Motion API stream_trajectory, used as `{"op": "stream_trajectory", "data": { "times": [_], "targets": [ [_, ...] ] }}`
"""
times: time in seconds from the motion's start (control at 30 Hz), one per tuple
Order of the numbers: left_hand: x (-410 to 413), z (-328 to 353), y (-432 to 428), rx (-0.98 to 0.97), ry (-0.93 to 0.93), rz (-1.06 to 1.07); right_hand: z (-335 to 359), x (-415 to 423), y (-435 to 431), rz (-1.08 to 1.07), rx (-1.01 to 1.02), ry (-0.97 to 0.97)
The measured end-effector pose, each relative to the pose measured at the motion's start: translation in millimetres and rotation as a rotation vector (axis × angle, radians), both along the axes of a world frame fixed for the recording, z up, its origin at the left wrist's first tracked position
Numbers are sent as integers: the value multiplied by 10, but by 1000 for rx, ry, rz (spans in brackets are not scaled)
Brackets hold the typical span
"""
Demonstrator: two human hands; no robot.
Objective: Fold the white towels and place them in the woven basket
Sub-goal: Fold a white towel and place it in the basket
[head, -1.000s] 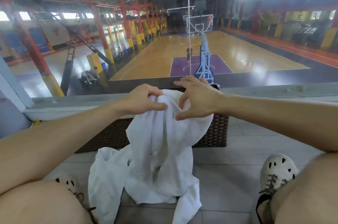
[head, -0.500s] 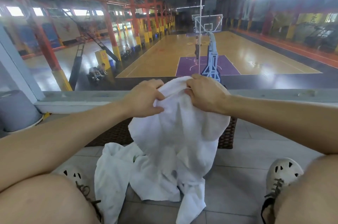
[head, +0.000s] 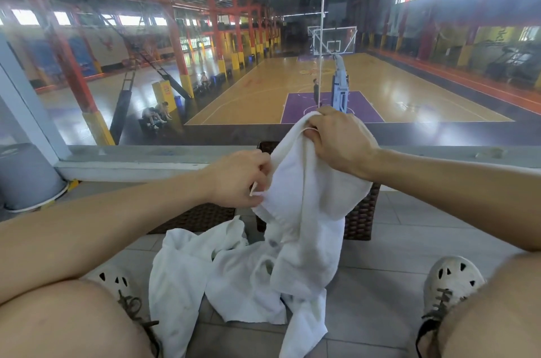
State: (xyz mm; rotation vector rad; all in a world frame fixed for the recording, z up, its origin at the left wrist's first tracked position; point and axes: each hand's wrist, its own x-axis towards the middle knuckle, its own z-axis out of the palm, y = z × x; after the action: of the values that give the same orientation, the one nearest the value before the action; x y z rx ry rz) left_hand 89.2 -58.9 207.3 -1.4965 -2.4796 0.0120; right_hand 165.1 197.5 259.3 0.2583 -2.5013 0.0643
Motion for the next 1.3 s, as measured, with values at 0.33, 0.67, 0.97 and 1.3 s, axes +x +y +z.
{"op": "stream_trajectory", "data": {
  "times": [0.33,0.67,0.97,1.3],
  "targets": [
    [-91,77,0,415,-537,370,-26,21,228,266,460,64],
    [173,239,248,485,-774,223,-17,53,235,378,536,121],
    [119,214,330,534,-1039,269,-56,8,180,358,418,111],
    [-102,196,-96,482,99,228,-13,85,123,227,100,-46]
  ]
}}
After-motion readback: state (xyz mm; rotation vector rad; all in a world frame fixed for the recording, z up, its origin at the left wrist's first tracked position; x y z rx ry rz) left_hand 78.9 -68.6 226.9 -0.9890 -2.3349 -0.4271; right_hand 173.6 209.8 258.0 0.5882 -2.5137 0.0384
